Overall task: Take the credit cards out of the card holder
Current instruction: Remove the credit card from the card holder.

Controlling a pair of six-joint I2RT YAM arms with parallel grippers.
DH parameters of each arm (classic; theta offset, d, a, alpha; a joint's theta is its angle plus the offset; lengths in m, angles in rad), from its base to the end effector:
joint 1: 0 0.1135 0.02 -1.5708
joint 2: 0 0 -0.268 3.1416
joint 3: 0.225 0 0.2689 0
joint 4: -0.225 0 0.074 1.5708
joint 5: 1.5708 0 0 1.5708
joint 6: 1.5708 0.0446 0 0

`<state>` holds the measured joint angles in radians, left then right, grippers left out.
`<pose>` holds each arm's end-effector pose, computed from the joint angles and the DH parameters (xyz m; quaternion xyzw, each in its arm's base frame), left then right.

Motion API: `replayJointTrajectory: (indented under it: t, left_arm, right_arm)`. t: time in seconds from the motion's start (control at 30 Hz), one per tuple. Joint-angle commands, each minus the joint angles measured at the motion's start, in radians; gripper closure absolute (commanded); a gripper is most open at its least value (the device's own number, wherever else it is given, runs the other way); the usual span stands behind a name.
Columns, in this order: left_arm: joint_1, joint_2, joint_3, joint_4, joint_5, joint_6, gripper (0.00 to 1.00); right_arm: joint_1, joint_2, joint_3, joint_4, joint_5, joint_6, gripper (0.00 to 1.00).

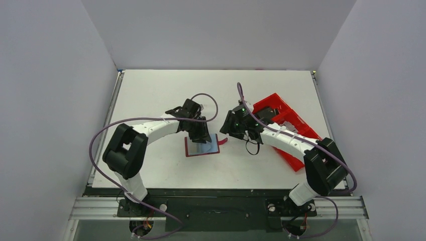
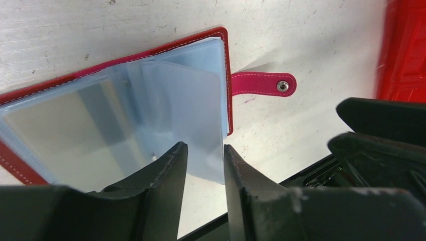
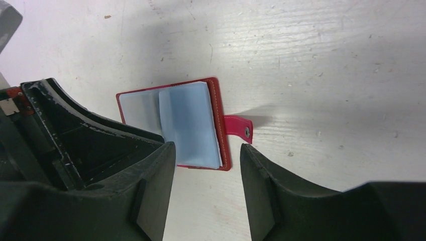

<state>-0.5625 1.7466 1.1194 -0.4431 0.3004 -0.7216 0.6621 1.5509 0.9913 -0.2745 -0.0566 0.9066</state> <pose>0.3062 -0.2086 0.1698 -0.0392 0.9579 -0.2627 0.1093 0.2731 0.2161 0.2053 0.1036 0.9268 0.2729 0.2361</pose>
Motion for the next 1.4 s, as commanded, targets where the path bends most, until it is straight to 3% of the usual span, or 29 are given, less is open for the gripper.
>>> replayJointTrajectory:
  t: [0.0, 0.37, 0.57, 0.77, 1.1, 1.37]
  left_arm:
    - [-0.012, 0.034, 0.051, 0.055, 0.037, -0.005, 0.66]
    - [-0.019, 0.052, 0.094, 0.057, 0.062, -0.005, 0.49]
    - [0.030, -0.030, 0.085, -0.017, -0.054, -0.010, 0.48]
    - [0.164, -0.156, -0.010, -0.064, -0.136, 0.014, 0.48]
    - [0.306, -0.304, -0.108, -0.137, -0.163, 0.097, 0.48]
    - [0.350, -0.354, -0.130, -0.154, -0.138, 0.119, 0.48]
  right_arm:
    - [0.000, -0.058, 0.001, -0.024, 0.090, 0.000, 0.53]
    - [0.006, -0.047, 0.039, -0.062, 0.109, -0.023, 0.53]
    - [0.046, -0.014, 0.106, -0.094, 0.123, -0.043, 0.53]
    - [0.138, 0.098, 0.214, -0.118, 0.125, -0.061, 0.53]
    - [0.247, 0.351, 0.435, -0.153, 0.070, -0.093, 0.52]
    - [0.280, 0.480, 0.552, -0.231, 0.099, -0.118, 0.52]
